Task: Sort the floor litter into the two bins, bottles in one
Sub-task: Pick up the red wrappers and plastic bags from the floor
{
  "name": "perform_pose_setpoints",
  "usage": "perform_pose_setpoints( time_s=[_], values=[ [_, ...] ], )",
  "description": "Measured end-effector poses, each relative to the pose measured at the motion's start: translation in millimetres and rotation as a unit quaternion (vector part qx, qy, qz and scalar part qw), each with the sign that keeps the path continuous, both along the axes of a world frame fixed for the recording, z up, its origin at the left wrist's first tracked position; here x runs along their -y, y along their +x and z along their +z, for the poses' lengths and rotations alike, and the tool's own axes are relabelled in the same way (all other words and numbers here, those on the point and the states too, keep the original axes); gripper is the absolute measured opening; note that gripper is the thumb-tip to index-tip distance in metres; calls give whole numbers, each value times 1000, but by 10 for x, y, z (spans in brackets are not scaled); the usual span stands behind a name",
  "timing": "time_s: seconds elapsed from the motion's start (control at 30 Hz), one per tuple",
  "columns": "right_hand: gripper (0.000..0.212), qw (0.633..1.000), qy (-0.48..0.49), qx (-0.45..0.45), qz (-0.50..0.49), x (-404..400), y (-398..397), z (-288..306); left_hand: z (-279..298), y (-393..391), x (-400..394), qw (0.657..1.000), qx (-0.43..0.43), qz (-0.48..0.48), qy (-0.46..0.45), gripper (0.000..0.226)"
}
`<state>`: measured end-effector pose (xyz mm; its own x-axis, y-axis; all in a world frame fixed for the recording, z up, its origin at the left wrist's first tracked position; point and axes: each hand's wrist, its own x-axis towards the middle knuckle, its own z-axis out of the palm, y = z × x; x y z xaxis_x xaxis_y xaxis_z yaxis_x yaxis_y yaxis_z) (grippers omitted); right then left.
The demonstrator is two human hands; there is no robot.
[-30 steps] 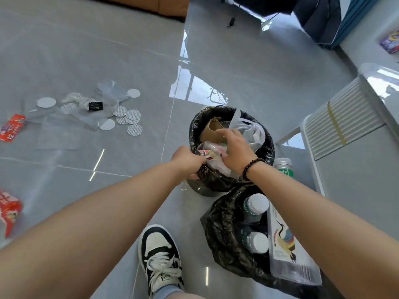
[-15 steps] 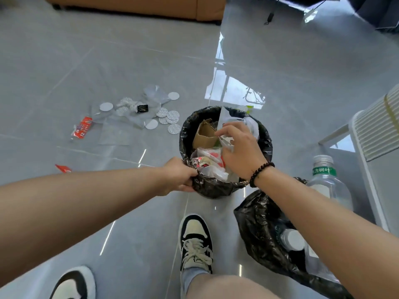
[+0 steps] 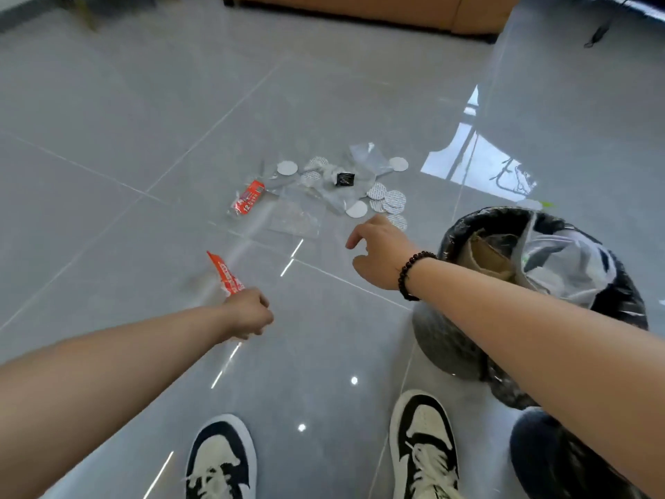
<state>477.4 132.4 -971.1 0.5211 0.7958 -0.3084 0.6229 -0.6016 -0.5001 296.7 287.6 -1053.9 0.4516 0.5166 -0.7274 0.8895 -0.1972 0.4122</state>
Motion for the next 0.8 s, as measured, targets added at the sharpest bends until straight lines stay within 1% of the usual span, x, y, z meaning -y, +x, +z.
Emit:
perform_pose_setpoints(
  time_s=[0.07, 0.1, 0.13, 0.2, 0.23, 0.27, 0.3, 0.37, 0.4, 0.47, 0.53, 0.63, 0.7, 0.8],
  values=[
    [31, 991, -113, 38, 61, -230, 8, -278, -283, -133, -349, 993, 26, 59, 100, 8],
    [31, 977, -168, 70, 107, -335, 15, -413, -398, -191, -472, 988, 34, 89, 125, 10],
    [31, 960, -216, 102, 147, -424, 29, -539, -556, -242, -578, 983, 42, 123, 131, 19],
    [31, 931, -280, 140, 190, -647, 83, -803, -925, -331, -775, 979, 12, 165, 122, 53],
    [29, 924, -298, 141, 192, -741, 118, -915, -1181, -384, -857, 981, -8, 155, 120, 69],
    [27, 923, -307, 136, 186, -804, 145, -1014, -1421, -432, -901, 983, -22, 137, 119, 80],
    [24, 924, -312, 129, 179, -910, 170, -1137, -1552, -463, -923, 986, -35, 121, 109, 82],
    [24, 928, -311, 119, 168, -1039, 188, -1336, -1362, -447, -800, 989, -13, 122, 82, 64],
    [28, 932, -303, 114, 163, -1129, 192, -1441, -1315, -434, -774, 988, 1, 131, 82, 58],
    [42, 944, -276, 103, 151, -1335, 209, -1611, -1234, -369, -769, 981, 40, 169, 87, 55],
    [50, 955, -242, 96, 140, -1495, 233, -1693, -1164, -267, -801, 968, 109, 207, 89, 58],
    [55, 969, -185, 100, 128, -1757, 317, -1766, -1015, -62, -926, 950, 190, 235, 78, 77],
    [60, 980, -145, 78, 111, -1885, 372, -1790, -926, 42, -972, 943, 220, 243, 58, 85],
    [64, 988, -109, 65, 86, -1990, 468, -1870, -833, 83, -1042, 938, 241, 247, 34, 85]
  ],
)
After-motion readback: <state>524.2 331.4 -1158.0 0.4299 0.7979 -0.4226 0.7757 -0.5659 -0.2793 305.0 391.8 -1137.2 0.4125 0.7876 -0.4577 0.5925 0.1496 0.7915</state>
